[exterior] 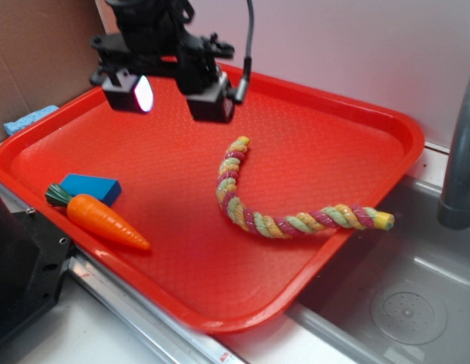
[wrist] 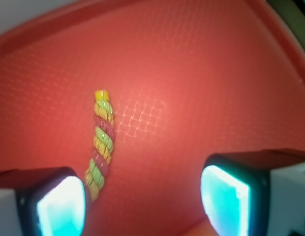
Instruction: Grab the multicolored rope.
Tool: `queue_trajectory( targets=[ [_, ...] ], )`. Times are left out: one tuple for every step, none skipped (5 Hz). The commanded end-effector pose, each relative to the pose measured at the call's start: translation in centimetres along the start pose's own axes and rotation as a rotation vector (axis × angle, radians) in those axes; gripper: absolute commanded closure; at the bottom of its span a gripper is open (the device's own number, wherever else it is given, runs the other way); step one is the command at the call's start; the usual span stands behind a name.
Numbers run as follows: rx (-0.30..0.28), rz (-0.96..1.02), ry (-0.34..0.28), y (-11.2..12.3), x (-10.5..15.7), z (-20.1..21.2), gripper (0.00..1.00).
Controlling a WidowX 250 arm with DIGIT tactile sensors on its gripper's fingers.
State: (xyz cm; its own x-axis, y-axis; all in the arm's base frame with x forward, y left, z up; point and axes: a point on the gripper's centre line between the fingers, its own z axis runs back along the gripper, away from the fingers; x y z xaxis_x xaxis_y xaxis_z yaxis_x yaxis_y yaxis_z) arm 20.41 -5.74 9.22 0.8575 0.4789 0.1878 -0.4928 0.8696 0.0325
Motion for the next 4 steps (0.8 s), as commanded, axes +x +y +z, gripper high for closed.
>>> queue_trajectory(
  targets=[
    [0.003, -0.033, -0.018, -2.0, 0.7, -4.3, 0.00],
    [-0.093, -0.102, 0.061, -2.9, 1.0, -6.7, 0.00],
    [-0.148, -0.101, 0.083, -2.7, 1.1, -7.8, 0.15],
    [-0.192, -0.099, 0.099, -2.4, 1.0, -8.2, 1.00]
  ],
)
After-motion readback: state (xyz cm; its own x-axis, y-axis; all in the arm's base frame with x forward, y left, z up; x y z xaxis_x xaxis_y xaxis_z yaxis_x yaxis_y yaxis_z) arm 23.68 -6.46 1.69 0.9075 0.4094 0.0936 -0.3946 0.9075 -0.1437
